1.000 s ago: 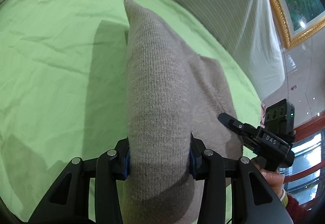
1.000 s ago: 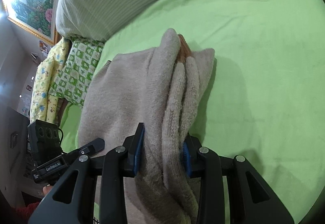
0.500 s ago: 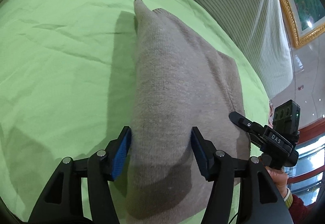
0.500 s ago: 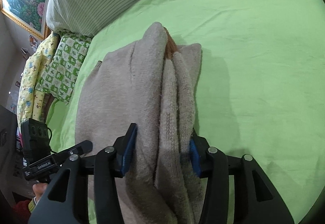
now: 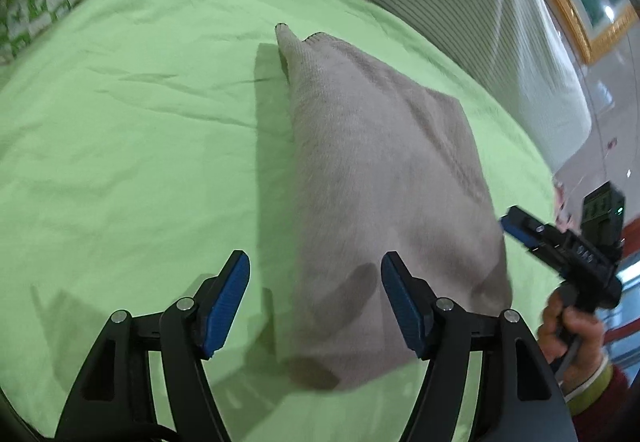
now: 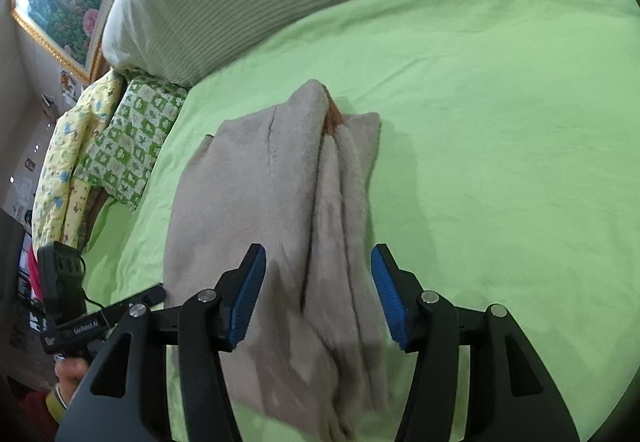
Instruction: Fold small clothes
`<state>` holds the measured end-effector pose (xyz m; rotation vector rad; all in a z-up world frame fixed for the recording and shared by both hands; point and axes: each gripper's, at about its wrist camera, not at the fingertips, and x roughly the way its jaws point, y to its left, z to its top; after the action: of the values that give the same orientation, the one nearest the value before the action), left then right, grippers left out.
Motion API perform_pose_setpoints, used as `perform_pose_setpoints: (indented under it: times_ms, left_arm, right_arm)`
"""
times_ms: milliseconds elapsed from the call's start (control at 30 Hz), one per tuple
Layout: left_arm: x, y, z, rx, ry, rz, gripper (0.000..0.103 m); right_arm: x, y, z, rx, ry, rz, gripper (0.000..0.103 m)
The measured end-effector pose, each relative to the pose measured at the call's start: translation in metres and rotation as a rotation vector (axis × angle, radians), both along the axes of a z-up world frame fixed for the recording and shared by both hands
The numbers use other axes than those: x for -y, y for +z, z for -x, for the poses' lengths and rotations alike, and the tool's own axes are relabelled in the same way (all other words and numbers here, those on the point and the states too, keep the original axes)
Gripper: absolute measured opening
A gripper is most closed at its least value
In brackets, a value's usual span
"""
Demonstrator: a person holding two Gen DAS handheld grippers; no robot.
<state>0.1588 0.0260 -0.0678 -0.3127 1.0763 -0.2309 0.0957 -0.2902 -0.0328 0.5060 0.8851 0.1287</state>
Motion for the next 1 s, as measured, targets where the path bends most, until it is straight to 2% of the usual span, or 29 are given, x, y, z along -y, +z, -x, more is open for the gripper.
perform_pose_setpoints:
  times_ms: [233, 367, 433, 533, 600, 767, 800, 867, 900, 933, 967, 1000]
  left_arm:
    - [-0.01, -0.003, 0.043, -0.02, -0.033, -0.051, 0.069]
    - [-0.005, 0.0, 0.06, 0.002, -0.041, -0.119, 0.069]
    - [0.001, 0.003, 0.067, 0.024, -0.061, -0.137, 0.069]
    - [0.015, 0.002, 0.075, 0.033, -0.119, -0.196, 0.069]
    - [0.024, -0.004, 0.08, 0.031, -0.159, -0.236, 0.069]
    - [0.031, -0.022, 0.082, 0.019, -0.169, -0.28, 0.066]
    - [0.031, -0.025, 0.08, 0.018, -0.164, -0.288, 0.064]
    - [0.033, -0.029, 0.076, 0.016, -0.171, -0.303, 0.051]
    - [0.035, -0.031, 0.074, 0.014, -0.175, -0.311, 0.046]
    - [0.036, -0.033, 0.072, 0.01, -0.179, -0.319, 0.033]
    - [0.037, -0.036, 0.07, -0.002, -0.183, -0.323, 0.026]
    - [0.037, -0.037, 0.069, -0.004, -0.181, -0.319, 0.023]
  right_arm:
    - [-0.004, 0.004, 0.039, 0.015, -0.02, 0.05, 0.056]
    - [-0.026, 0.013, 0.052, 0.062, 0.028, 0.089, 0.055]
    - [-0.037, 0.014, 0.053, 0.07, 0.055, 0.085, 0.055]
    - [-0.054, 0.012, 0.05, 0.057, 0.076, 0.16, 0.055]
    - [-0.058, 0.009, 0.049, 0.044, 0.081, 0.169, 0.055]
    - [-0.058, 0.001, 0.039, 0.021, 0.077, 0.192, 0.054]
    - [-0.057, -0.002, 0.038, 0.013, 0.073, 0.193, 0.052]
    - [-0.053, -0.01, 0.031, -0.019, 0.06, 0.202, 0.047]
    - [-0.05, -0.015, 0.028, -0.038, 0.053, 0.195, 0.038]
    - [-0.048, -0.019, 0.027, -0.052, 0.053, 0.18, 0.031]
    - [-0.045, -0.025, 0.025, -0.076, 0.053, 0.17, 0.019]
    - [-0.044, -0.027, 0.024, -0.085, 0.061, 0.167, 0.008]
